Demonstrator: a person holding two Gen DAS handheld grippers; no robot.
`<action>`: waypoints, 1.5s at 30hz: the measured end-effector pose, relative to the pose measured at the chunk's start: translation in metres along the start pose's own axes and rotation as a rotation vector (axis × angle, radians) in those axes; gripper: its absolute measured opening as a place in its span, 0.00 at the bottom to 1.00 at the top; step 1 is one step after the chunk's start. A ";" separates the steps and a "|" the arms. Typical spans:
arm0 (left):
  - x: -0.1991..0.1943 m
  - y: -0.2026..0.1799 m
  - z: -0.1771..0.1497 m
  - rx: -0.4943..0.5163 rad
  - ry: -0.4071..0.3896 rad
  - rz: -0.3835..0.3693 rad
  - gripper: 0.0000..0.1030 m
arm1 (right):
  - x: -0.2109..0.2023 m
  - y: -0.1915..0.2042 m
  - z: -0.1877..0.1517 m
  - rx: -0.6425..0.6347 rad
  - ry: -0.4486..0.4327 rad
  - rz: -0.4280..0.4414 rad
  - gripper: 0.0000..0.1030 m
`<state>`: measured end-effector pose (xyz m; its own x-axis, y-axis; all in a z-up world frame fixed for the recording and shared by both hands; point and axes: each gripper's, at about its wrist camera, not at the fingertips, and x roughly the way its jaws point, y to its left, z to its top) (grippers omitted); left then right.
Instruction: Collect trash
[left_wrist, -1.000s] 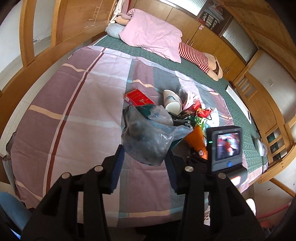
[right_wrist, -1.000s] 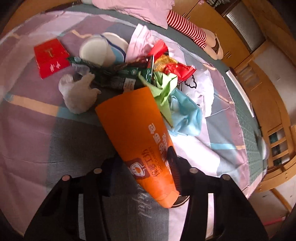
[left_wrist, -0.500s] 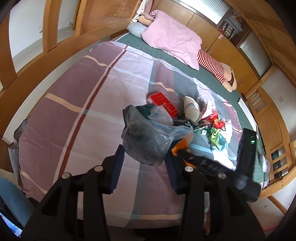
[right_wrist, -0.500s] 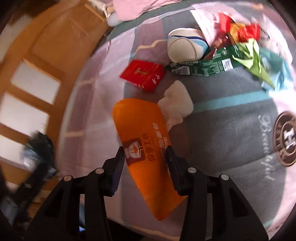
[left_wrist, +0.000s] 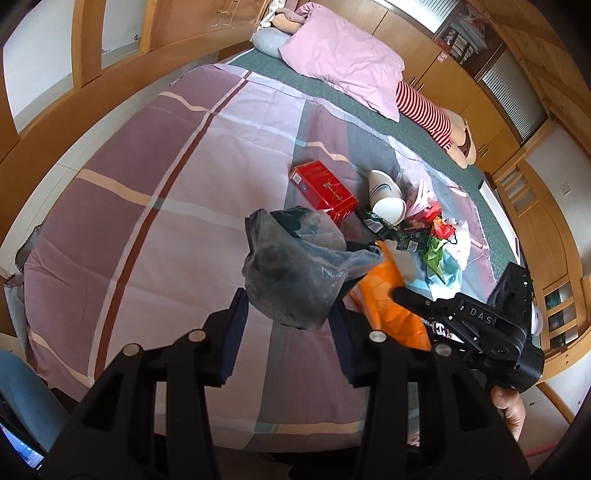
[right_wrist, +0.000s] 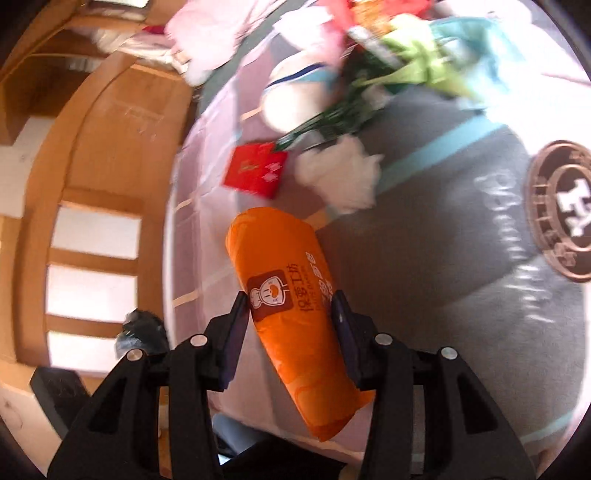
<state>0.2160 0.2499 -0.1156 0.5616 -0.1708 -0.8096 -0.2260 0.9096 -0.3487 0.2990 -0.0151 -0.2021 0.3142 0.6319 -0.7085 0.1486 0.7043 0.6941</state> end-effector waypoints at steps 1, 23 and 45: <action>0.000 -0.001 0.000 0.002 -0.001 0.005 0.43 | -0.002 0.000 0.001 -0.003 -0.012 -0.015 0.48; 0.006 -0.004 -0.003 0.010 0.014 0.013 0.44 | 0.000 0.049 -0.014 -0.416 -0.134 -0.435 0.67; 0.004 0.000 -0.002 -0.015 0.006 0.015 0.44 | 0.022 0.063 -0.027 -0.537 -0.047 -0.403 0.37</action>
<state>0.2161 0.2485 -0.1200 0.5537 -0.1598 -0.8172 -0.2464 0.9060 -0.3441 0.2896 0.0516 -0.1775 0.3744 0.2798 -0.8841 -0.2201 0.9530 0.2084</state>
